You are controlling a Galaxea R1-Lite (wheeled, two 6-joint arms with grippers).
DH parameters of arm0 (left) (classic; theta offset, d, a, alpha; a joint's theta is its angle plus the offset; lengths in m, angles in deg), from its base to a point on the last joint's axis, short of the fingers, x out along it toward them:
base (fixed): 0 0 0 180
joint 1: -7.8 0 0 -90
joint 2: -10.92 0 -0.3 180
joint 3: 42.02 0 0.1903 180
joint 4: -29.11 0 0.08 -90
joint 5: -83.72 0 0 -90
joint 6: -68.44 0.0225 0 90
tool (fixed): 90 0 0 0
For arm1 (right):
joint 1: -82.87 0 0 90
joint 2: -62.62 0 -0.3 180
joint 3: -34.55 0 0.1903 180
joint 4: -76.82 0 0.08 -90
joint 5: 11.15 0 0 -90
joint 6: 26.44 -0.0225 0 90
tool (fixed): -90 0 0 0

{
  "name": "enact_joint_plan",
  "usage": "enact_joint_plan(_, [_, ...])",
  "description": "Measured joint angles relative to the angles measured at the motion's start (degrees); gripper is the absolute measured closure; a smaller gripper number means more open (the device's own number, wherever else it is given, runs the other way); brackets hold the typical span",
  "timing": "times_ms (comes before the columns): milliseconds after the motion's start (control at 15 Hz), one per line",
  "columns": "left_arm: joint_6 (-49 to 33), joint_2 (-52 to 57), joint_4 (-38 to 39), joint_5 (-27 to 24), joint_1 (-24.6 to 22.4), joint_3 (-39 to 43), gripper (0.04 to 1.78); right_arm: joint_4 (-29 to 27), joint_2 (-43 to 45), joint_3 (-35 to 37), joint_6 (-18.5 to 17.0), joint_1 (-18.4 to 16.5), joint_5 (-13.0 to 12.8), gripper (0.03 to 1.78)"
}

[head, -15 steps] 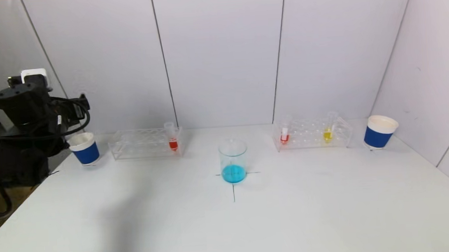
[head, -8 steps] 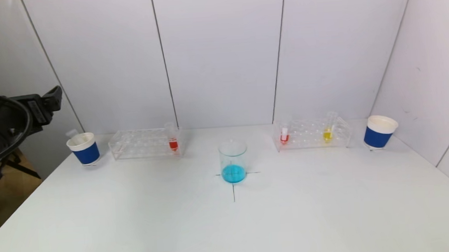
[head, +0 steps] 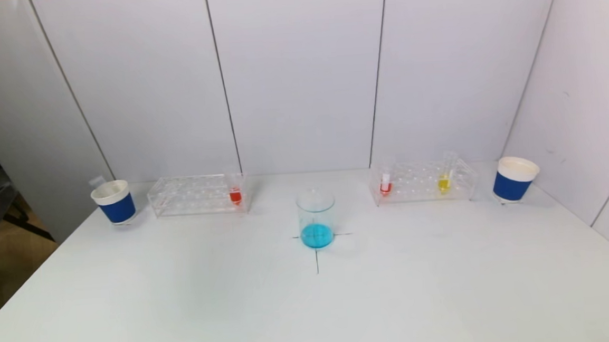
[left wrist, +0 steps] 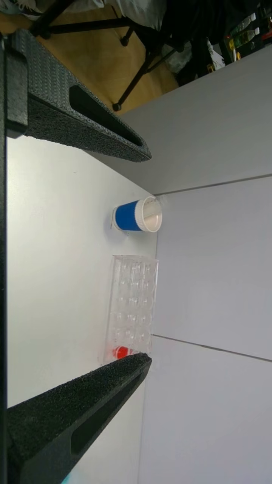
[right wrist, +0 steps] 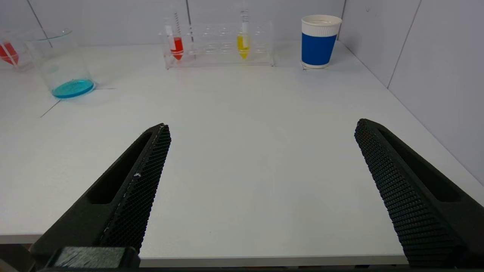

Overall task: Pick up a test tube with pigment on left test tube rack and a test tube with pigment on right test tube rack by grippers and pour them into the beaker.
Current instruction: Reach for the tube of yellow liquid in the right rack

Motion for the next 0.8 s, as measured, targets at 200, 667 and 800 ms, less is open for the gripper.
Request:
enact_joint_plan(200, [0.7,12.1,-8.7,-0.2,0.0,3.9,0.06,0.0,0.0,0.0,0.0,0.0,0.0,0.04])
enact_joint_plan(667, [3.6,38.9,-32.0,-6.7,-0.2,9.4,0.06,0.0,0.0,0.0,0.0,0.0,0.0,0.04])
enact_joint_plan(800, [5.0,43.0,-33.9,-9.1,-0.4,13.1,0.06,0.0,0.0,0.0,0.0,0.0,0.0,0.04])
